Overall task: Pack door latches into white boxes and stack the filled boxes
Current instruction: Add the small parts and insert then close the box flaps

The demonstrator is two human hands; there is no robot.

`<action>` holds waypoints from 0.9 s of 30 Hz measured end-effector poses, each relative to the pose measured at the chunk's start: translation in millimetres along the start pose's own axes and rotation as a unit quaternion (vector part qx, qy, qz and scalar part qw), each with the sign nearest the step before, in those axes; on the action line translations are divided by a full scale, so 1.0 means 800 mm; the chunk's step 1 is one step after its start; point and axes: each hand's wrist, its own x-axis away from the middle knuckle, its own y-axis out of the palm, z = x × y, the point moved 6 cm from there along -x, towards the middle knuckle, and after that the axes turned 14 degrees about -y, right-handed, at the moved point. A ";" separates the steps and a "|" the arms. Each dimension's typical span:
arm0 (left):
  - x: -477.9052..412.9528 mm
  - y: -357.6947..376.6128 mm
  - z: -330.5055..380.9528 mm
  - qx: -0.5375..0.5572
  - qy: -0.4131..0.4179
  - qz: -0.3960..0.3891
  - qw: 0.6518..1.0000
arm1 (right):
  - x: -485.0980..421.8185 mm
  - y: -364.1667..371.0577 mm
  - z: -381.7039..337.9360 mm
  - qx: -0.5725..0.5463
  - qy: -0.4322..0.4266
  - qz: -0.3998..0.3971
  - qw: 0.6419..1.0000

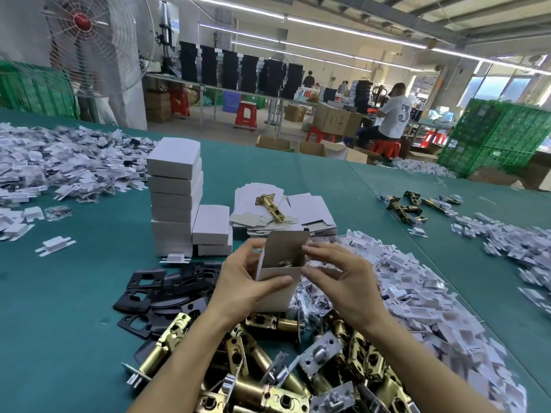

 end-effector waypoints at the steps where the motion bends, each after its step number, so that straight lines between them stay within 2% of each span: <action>1: 0.000 -0.004 0.001 -0.001 -0.001 0.014 1.000 | 0.002 0.004 0.004 -0.024 0.016 -0.008 1.000; 4: 0.003 -0.013 0.005 0.028 0.019 0.044 0.998 | 0.007 0.023 0.010 -0.060 0.045 -0.043 0.996; 6: 0.007 -0.015 0.011 0.032 0.052 0.051 0.997 | 0.009 0.029 0.012 -0.067 0.054 -0.034 0.996; 9: 0.012 -0.016 0.016 -0.008 0.097 0.064 0.993 | 0.007 0.029 0.014 -0.064 0.060 -0.024 0.996; 16: 0.015 -0.016 0.022 -0.050 0.135 0.081 0.986 | 0.002 0.027 0.013 -0.031 0.056 -0.086 0.994; 19: 0.016 -0.016 0.023 -0.111 0.178 0.089 0.974 | 0.001 0.025 0.013 -0.029 0.055 -0.092 0.994; 23: 0.011 -0.016 0.015 -0.116 0.109 0.070 0.985 | -0.004 0.022 0.007 -0.051 0.036 -0.093 0.994; 27: 0.008 -0.015 0.006 -0.094 0.053 0.060 0.992 | -0.008 0.016 0.005 -0.081 0.029 -0.027 0.996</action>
